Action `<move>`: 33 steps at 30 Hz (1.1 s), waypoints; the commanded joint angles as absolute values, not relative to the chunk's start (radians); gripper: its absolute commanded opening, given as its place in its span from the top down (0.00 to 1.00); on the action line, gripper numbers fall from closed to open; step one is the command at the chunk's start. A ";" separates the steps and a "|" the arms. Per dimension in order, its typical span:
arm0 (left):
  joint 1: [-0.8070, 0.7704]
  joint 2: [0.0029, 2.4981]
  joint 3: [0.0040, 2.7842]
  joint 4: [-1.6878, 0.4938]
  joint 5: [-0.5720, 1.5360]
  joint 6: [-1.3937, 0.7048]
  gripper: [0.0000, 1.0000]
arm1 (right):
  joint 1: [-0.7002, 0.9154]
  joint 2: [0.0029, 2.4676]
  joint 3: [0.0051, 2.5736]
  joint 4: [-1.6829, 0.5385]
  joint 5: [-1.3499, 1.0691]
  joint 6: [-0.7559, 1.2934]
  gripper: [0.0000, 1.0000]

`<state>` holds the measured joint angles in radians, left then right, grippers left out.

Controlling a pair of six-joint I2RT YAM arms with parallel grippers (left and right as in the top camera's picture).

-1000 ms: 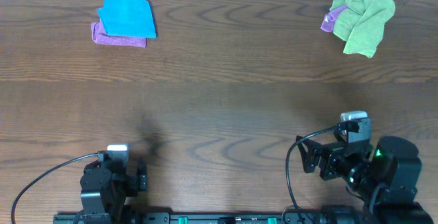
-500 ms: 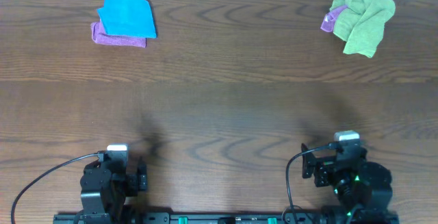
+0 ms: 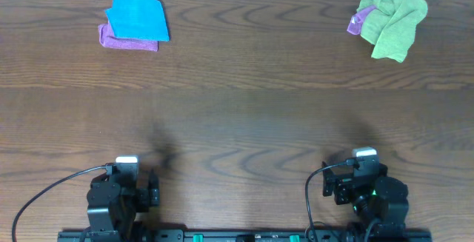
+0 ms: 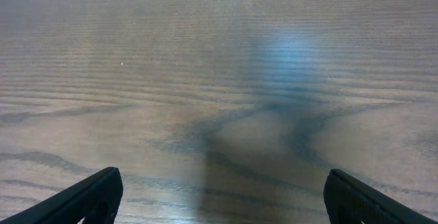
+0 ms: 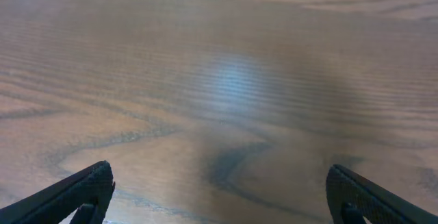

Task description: Fold the cloth

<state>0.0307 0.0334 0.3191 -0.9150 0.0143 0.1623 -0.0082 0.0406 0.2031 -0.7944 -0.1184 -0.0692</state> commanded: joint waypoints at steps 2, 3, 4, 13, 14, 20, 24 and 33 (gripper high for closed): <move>0.027 0.023 0.315 -0.920 -0.003 0.180 0.05 | -0.014 0.029 0.175 -0.791 -0.112 -0.027 0.01; 0.027 0.023 0.315 -0.920 -0.003 0.180 0.05 | -0.014 0.029 0.175 -0.791 -0.112 -0.019 0.01; 0.027 0.023 0.315 -0.920 -0.003 0.180 0.05 | -0.014 0.029 0.175 -0.791 -0.112 -0.019 0.01; 0.027 0.023 0.315 -0.920 -0.003 0.180 0.05 | -0.014 0.029 0.176 -0.789 -0.112 -0.020 0.01; 0.027 0.023 0.315 -0.920 -0.003 0.180 0.05 | -0.014 0.029 0.176 -0.789 -0.112 -0.020 0.01; 0.027 0.023 0.315 -0.920 -0.003 0.180 0.05 | -0.014 0.029 0.176 -0.789 -0.112 -0.020 0.01; 0.027 0.023 0.315 -0.920 -0.003 0.180 0.05 | -0.014 0.029 0.176 -0.789 -0.112 -0.020 0.01; 0.027 0.023 0.315 -0.920 -0.003 0.180 0.05 | -0.014 0.029 0.176 -0.789 -0.112 -0.020 0.01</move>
<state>0.0307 0.0334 0.3191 -0.9150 0.0143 0.1623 -0.0082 0.0406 0.1886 -0.7914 -0.1181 -0.0349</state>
